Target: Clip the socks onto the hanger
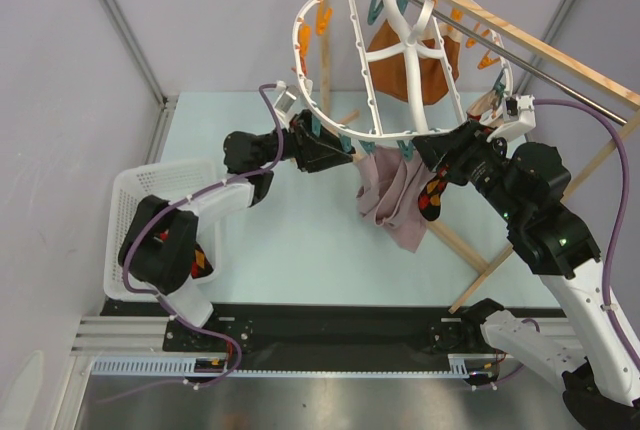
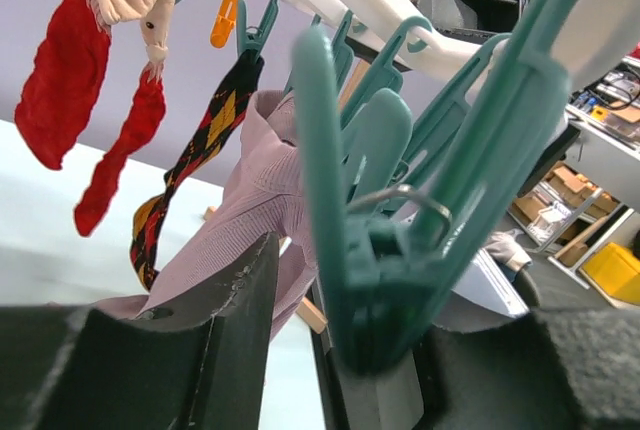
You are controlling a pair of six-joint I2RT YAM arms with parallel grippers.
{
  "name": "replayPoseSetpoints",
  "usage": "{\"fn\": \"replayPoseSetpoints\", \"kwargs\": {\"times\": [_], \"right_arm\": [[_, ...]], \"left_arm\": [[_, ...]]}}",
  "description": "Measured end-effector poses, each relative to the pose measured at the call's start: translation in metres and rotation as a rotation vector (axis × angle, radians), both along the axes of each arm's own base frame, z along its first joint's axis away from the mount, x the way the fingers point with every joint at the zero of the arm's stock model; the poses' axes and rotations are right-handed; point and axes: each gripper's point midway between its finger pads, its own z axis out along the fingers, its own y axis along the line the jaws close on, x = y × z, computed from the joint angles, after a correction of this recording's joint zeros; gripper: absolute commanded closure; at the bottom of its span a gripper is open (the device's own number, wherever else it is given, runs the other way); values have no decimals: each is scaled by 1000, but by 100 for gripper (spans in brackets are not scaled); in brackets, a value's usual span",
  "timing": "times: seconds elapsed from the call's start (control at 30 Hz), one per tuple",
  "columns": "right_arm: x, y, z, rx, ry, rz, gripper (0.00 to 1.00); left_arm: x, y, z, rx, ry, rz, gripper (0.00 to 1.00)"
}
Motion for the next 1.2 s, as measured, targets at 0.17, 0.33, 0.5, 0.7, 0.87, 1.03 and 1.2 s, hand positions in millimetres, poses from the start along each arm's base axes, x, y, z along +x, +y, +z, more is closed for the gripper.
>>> {"fn": "replayPoseSetpoints", "kwargs": {"times": [0.17, 0.33, 0.5, 0.7, 0.87, 1.03, 1.2], "right_arm": [[0, 0, 1, 1, -1, 0, 40], [0, 0, 1, 1, -1, 0, 40], [0, 0, 1, 2, 0, 1, 40], [0, 1, 1, 3, 1, 5, 40], [-1, 1, 1, 3, 1, 7, 40], [-1, 1, 1, 2, 4, 8, 39], [-3, 0, 2, -1, 9, 9, 39]], "left_arm": [[-1, 0, 1, 0, 18, -8, 49], [-1, 0, 2, -3, 9, -6, 44], [-5, 2, 8, -10, -8, -5, 45], [-10, 4, 16, -22, -28, -7, 58], [-10, 4, 16, -23, -25, -7, 75], [-13, 5, 22, -34, -30, -1, 90], [-30, 18, 37, -78, -82, 61, 100]]}}
